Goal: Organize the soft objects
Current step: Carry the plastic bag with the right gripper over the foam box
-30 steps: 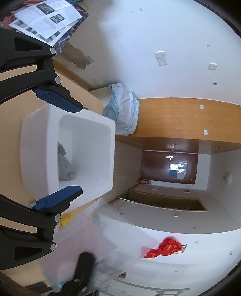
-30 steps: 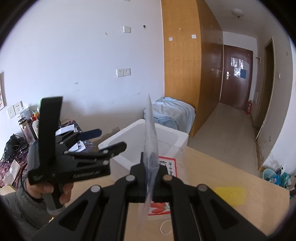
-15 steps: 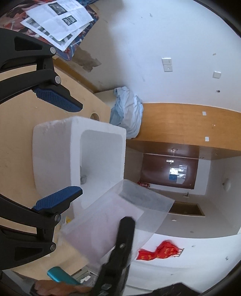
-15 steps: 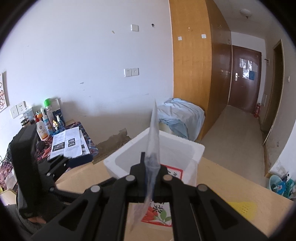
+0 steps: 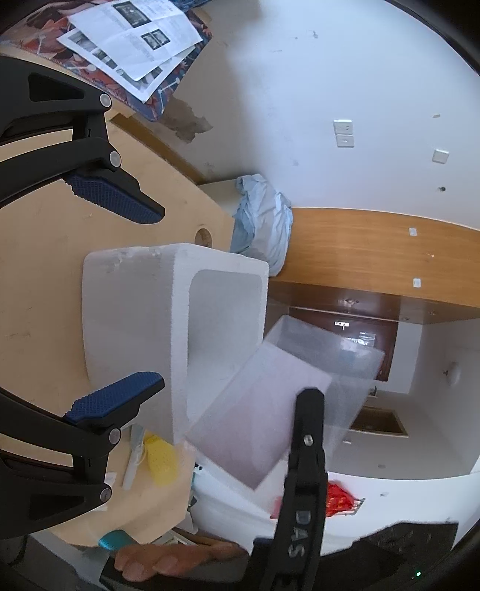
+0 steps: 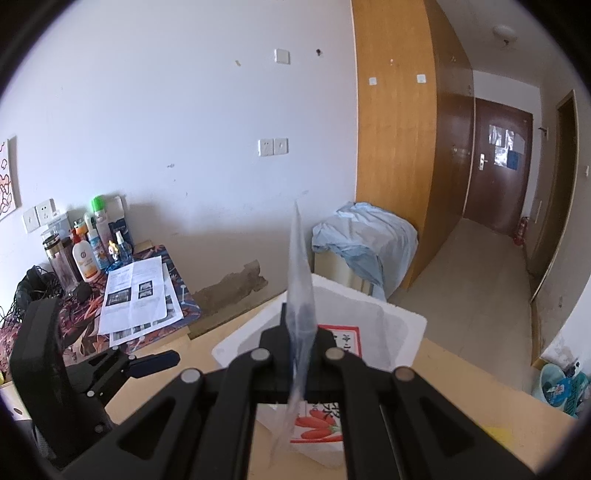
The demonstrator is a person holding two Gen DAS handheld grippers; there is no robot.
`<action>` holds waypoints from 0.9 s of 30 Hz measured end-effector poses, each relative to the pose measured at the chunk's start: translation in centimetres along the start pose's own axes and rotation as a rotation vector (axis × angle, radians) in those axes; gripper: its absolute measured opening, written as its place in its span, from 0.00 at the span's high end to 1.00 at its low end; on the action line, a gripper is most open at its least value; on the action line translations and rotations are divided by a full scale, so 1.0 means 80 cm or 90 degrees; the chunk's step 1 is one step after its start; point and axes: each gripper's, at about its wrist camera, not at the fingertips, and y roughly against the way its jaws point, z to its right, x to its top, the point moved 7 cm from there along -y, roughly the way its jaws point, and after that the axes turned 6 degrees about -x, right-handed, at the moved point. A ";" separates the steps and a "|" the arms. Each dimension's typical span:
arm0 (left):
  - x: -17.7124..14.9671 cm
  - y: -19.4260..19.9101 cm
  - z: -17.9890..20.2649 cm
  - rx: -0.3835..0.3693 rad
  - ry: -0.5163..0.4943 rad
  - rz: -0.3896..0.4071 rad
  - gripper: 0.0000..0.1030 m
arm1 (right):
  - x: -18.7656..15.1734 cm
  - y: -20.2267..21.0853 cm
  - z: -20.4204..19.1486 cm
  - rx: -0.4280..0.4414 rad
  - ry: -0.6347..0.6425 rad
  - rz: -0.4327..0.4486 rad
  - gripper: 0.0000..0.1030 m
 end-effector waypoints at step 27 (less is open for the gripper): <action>-0.011 0.014 0.006 0.000 0.007 0.001 0.19 | -0.034 -0.068 0.002 0.012 0.000 -0.107 0.95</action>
